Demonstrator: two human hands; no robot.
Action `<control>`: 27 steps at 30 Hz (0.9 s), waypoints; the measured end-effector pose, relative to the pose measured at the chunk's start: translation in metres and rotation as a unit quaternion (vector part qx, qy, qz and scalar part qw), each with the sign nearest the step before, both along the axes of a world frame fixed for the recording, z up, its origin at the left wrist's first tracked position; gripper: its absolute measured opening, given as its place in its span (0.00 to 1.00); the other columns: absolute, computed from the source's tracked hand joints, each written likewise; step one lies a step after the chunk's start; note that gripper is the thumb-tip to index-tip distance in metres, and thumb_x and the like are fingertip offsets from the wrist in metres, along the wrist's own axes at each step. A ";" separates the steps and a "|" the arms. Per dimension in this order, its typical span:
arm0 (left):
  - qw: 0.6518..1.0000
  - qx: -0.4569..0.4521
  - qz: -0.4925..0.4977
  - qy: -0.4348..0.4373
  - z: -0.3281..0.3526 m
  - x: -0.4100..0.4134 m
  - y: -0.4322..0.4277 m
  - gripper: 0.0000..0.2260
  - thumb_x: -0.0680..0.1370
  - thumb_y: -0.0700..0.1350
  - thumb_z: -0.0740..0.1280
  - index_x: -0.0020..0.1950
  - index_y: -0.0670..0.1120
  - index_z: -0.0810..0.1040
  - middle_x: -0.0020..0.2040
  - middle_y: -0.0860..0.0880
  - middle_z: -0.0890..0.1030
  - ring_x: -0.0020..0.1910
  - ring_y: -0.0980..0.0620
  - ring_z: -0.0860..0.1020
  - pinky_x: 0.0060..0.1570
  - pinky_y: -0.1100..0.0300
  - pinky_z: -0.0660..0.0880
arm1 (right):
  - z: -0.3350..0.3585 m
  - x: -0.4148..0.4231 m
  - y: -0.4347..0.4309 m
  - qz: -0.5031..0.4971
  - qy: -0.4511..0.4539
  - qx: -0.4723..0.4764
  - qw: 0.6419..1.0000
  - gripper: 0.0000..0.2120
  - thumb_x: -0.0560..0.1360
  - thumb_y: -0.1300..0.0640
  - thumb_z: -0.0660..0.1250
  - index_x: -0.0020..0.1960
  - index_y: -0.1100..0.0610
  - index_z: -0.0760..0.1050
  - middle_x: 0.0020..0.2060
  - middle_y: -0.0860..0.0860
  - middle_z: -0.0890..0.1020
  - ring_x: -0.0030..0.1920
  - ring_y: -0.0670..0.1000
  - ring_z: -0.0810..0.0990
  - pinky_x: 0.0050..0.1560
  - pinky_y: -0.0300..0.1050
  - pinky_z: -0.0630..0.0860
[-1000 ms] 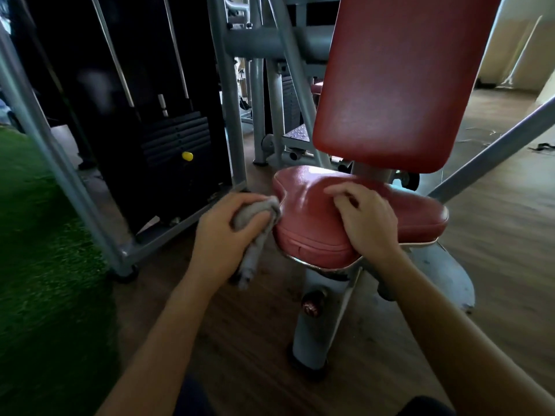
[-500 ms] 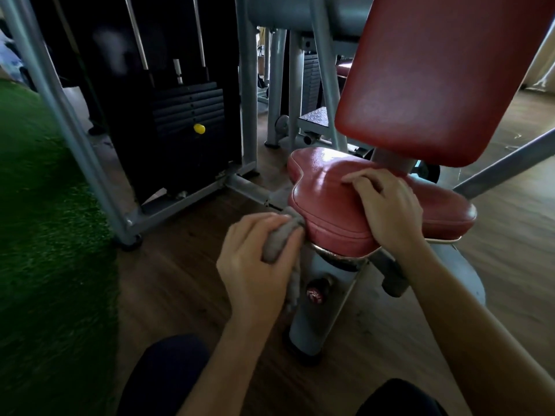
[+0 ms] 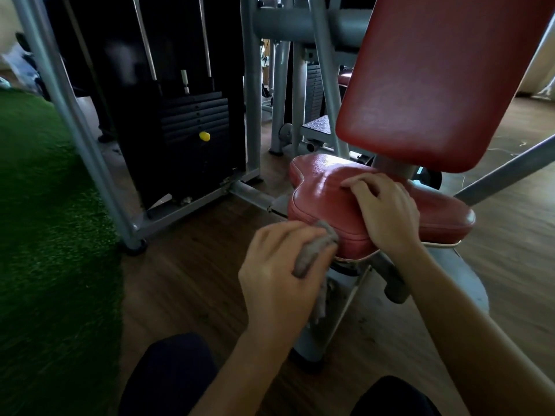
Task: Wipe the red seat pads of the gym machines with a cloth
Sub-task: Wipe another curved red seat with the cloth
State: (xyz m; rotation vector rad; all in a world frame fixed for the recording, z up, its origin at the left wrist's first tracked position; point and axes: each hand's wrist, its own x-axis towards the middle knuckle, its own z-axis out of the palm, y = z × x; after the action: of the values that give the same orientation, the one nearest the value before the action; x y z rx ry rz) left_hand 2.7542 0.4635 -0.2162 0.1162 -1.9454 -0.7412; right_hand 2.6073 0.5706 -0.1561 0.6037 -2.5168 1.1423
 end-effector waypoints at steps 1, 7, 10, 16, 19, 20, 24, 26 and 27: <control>0.999 -0.034 -0.008 -0.003 0.000 0.001 0.002 0.13 0.78 0.55 0.69 0.56 0.48 0.84 0.55 0.52 0.82 0.55 0.53 0.80 0.53 0.58 0.79 | 0.000 0.000 0.000 0.000 -0.001 0.000 1.000 0.18 0.76 0.42 0.54 0.54 0.42 0.82 0.61 0.41 0.80 0.62 0.51 0.75 0.64 0.53 0.65; 0.998 0.002 0.060 -0.002 0.009 -0.007 -0.033 0.14 0.77 0.54 0.69 0.56 0.47 0.84 0.54 0.51 0.82 0.54 0.54 0.79 0.51 0.56 0.79 | 0.001 0.000 -0.001 -0.001 -0.001 0.008 1.000 0.19 0.76 0.42 0.54 0.53 0.41 0.82 0.60 0.40 0.81 0.61 0.50 0.75 0.63 0.53 0.66; 0.995 -0.098 0.015 0.027 -0.004 -0.001 0.003 0.09 0.76 0.51 0.74 0.54 0.50 0.85 0.54 0.52 0.83 0.56 0.52 0.79 0.53 0.60 0.78 | 0.003 -0.002 -0.003 -0.005 -0.005 0.005 1.000 0.17 0.75 0.42 0.56 0.52 0.41 0.83 0.59 0.40 0.81 0.61 0.51 0.76 0.64 0.55 0.67; 0.999 -0.023 0.027 0.031 -0.002 -0.006 0.002 0.12 0.77 0.55 0.72 0.57 0.53 0.84 0.55 0.57 0.80 0.56 0.54 0.77 0.51 0.65 0.76 | 0.002 0.002 -0.001 -0.004 -0.004 -0.015 1.000 0.15 0.78 0.44 0.58 0.52 0.42 0.83 0.58 0.40 0.82 0.61 0.50 0.76 0.66 0.56 0.67; 0.999 0.034 0.027 0.023 0.003 -0.006 -0.008 0.14 0.76 0.57 0.70 0.58 0.53 0.83 0.56 0.61 0.76 0.55 0.55 0.77 0.51 0.64 0.76 | 0.004 0.006 -0.003 -0.012 -0.006 -0.006 1.000 0.17 0.76 0.43 0.56 0.51 0.42 0.83 0.58 0.41 0.82 0.60 0.51 0.77 0.65 0.56 0.69; 1.000 0.014 0.005 0.028 0.002 -0.005 -0.005 0.13 0.76 0.56 0.71 0.57 0.51 0.84 0.56 0.59 0.77 0.56 0.54 0.77 0.53 0.64 0.76 | 0.005 0.007 -0.002 -0.012 -0.007 -0.005 1.000 0.16 0.76 0.43 0.56 0.51 0.42 0.83 0.58 0.41 0.83 0.60 0.51 0.77 0.65 0.57 0.69; 0.997 -0.034 -0.059 0.041 -0.008 -0.001 -0.005 0.12 0.76 0.54 0.73 0.57 0.51 0.84 0.57 0.55 0.81 0.60 0.52 0.77 0.58 0.60 0.76 | 0.010 0.015 -0.003 -0.003 -0.020 0.005 1.000 0.14 0.73 0.41 0.57 0.49 0.41 0.81 0.57 0.42 0.82 0.60 0.51 0.78 0.66 0.60 0.69; 0.997 0.023 -0.067 0.035 -0.008 -0.001 -0.014 0.12 0.75 0.53 0.73 0.57 0.51 0.83 0.59 0.57 0.79 0.60 0.53 0.78 0.57 0.56 0.78 | 0.008 0.026 0.000 -0.001 -0.017 0.007 1.000 0.11 0.72 0.41 0.59 0.49 0.40 0.78 0.54 0.43 0.81 0.59 0.51 0.77 0.66 0.60 0.68; 0.996 0.036 -0.072 0.031 -0.007 -0.001 -0.018 0.12 0.75 0.52 0.73 0.57 0.51 0.84 0.59 0.56 0.79 0.59 0.54 0.78 0.57 0.55 0.78 | 0.006 0.031 0.001 0.003 -0.007 0.014 1.000 0.10 0.73 0.42 0.60 0.50 0.41 0.78 0.53 0.43 0.79 0.58 0.51 0.76 0.66 0.60 0.69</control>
State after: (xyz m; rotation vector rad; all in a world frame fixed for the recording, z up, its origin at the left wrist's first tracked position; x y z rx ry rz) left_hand 2.7532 0.4452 -0.2234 -0.0024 -1.8831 -0.9003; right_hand 2.6388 0.5715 -0.1505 0.6126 -2.5484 1.1197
